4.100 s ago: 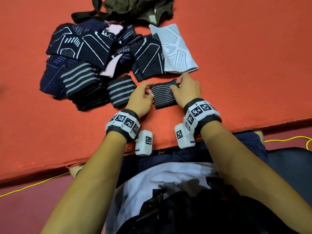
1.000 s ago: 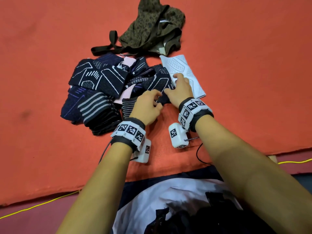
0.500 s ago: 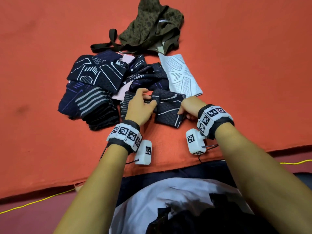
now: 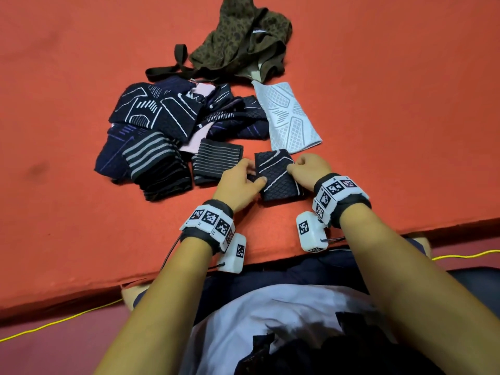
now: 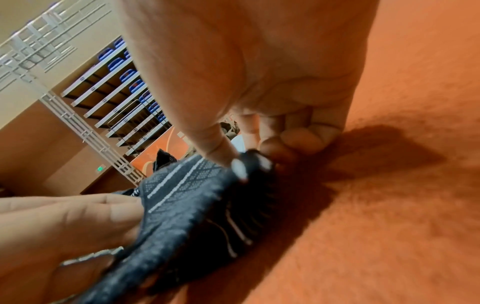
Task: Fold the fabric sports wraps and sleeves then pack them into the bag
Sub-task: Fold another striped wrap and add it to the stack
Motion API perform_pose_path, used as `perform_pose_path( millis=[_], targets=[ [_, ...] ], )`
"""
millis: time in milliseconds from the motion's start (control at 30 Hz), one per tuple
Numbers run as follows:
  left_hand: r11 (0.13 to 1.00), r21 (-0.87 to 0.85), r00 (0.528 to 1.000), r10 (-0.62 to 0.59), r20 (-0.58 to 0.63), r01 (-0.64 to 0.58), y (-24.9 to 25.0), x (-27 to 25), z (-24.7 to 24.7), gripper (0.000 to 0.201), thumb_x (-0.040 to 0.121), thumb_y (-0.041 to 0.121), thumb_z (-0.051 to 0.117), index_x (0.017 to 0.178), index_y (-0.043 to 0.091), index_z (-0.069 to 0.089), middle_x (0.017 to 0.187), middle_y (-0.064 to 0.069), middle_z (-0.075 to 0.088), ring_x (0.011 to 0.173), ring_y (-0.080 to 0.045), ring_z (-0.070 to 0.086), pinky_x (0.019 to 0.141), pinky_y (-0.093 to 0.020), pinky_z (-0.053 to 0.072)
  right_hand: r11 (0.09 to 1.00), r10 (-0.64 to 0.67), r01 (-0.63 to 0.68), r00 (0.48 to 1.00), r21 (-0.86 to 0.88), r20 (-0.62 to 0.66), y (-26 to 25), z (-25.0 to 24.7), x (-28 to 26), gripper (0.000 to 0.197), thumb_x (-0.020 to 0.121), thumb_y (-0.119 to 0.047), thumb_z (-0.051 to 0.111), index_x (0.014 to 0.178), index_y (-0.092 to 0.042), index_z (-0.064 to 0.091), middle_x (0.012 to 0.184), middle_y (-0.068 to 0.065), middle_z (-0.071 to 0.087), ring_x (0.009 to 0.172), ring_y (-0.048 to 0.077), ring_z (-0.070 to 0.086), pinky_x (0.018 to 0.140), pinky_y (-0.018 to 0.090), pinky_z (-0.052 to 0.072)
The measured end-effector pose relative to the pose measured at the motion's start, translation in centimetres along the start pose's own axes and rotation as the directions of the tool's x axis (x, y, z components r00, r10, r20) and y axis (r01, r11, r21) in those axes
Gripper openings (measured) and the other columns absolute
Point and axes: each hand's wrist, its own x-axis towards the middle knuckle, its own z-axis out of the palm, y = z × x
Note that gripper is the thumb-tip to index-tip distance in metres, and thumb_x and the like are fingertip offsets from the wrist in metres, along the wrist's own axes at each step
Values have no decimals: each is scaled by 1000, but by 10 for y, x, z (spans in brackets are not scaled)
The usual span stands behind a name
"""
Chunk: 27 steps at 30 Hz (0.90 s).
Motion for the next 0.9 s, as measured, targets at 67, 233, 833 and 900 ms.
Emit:
perform_pose_path(
  millis=[67,233,833,900],
  targets=[
    [999,39,1000,0,5,0,1,-2,4,23,88,26,70,99,11,56,76,-4,72,65,-22,70,76,-39,57,996,-16,20,999,86,-44,3,1,-1,31,86,-32,58,81,-2,62,79,15,61,72,23,53,72,42,50],
    [989,140,996,64,-58,-55,8,-3,7,18,100,23,54,95,11,42,72,0,54,74,-24,53,68,-33,33,969,-74,83,996,233,-46,11,0,-3,25,86,-9,45,88,-14,69,80,-1,67,80,24,61,72,33,48],
    [999,38,996,25,-85,-22,-6,4,12,19,95,10,56,98,13,37,72,6,47,64,-8,45,64,-26,26,837,-122,13,979,547,163,-15,-10,-5,45,90,2,46,125,-23,56,81,7,62,61,17,57,43,15,40],
    [999,33,997,38,-62,-36,-2,5,11,17,95,8,54,101,12,38,78,1,54,71,-15,50,66,-26,27,860,-173,40,961,508,217,-19,-10,-4,50,86,5,44,126,-22,57,88,7,64,73,22,59,55,22,47]
  ],
)
